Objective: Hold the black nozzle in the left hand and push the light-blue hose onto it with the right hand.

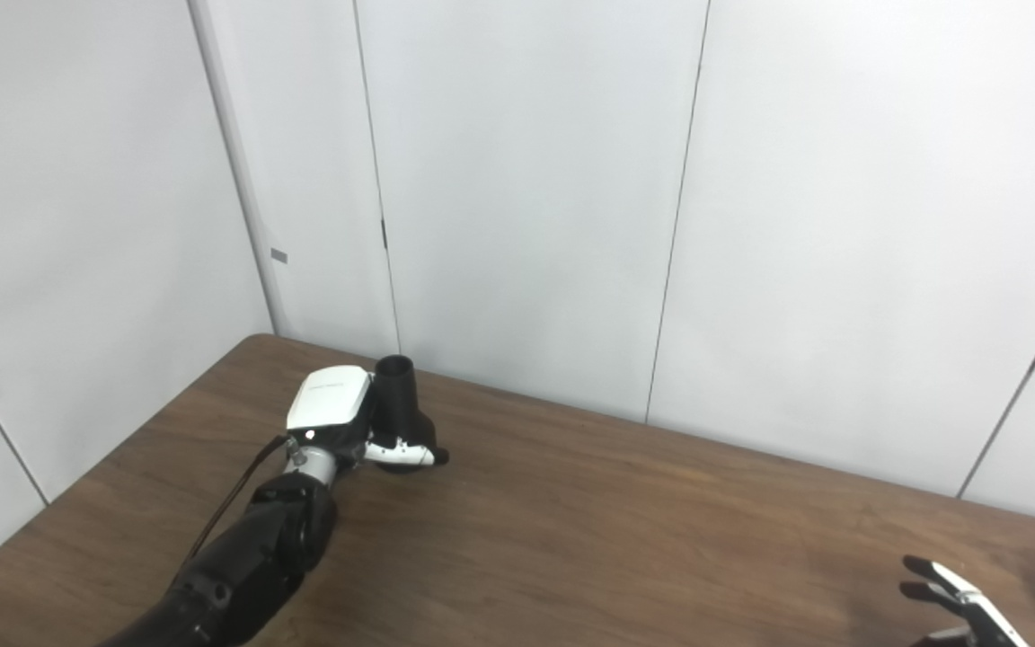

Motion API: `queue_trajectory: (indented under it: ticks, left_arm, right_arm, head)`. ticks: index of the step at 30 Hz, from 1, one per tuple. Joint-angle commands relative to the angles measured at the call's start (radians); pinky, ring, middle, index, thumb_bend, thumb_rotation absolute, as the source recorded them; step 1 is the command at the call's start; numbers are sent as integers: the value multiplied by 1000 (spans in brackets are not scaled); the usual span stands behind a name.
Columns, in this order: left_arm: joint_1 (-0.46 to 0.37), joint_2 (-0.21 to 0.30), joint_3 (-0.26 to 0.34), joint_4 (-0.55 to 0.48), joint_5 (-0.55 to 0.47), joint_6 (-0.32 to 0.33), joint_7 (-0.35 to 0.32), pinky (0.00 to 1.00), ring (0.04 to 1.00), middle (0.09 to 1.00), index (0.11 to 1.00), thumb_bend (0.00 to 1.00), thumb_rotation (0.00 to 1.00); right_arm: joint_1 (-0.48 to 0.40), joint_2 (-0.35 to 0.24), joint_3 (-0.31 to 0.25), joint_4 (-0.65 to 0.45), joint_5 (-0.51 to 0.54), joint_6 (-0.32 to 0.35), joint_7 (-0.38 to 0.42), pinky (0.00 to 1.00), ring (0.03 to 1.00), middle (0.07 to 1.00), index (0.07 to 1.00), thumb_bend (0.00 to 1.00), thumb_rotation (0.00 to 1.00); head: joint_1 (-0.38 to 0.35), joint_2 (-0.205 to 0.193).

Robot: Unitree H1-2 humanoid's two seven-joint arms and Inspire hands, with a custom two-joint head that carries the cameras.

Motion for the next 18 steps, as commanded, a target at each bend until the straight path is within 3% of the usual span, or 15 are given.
queue_trajectory:
  ticks: [1,5,9,13,14,18]
  left_arm:
    - [61,-4,-44,69,28,33,-54,414,448,431,493,527,0]
    - [80,-2,-57,51,22,-7,-38,369,440,430,495,526,0]
    - [126,-19,-45,-27,-18,-110,5,328,425,471,489,526,0]
    - [172,-64,-44,-115,-55,-224,50,308,386,433,496,525,0]
    - [178,-75,-51,-130,-55,-253,60,291,360,411,495,523,0]
    - [199,-118,-86,-205,-50,-318,49,290,351,397,500,521,0]
  right_arm:
    - [-22,-14,-9,-34,11,-6,-1,367,544,758,826,629,480]
    - [-23,-9,-2,-42,2,-1,-2,374,552,770,835,612,452]
    - [-25,-1,3,-45,-3,8,-2,386,565,784,840,586,356]
    - [-27,8,11,-67,-11,31,7,422,579,778,837,590,151]
    - [-28,12,13,-80,-4,45,14,434,583,773,831,613,62]
    - [-30,37,17,-141,15,121,44,467,603,772,819,658,3]
  head:
    - [-4,1]
    - [-38,8]
    - [-106,20]
    - [-163,31]
    - [-174,34]
    - [-233,46]
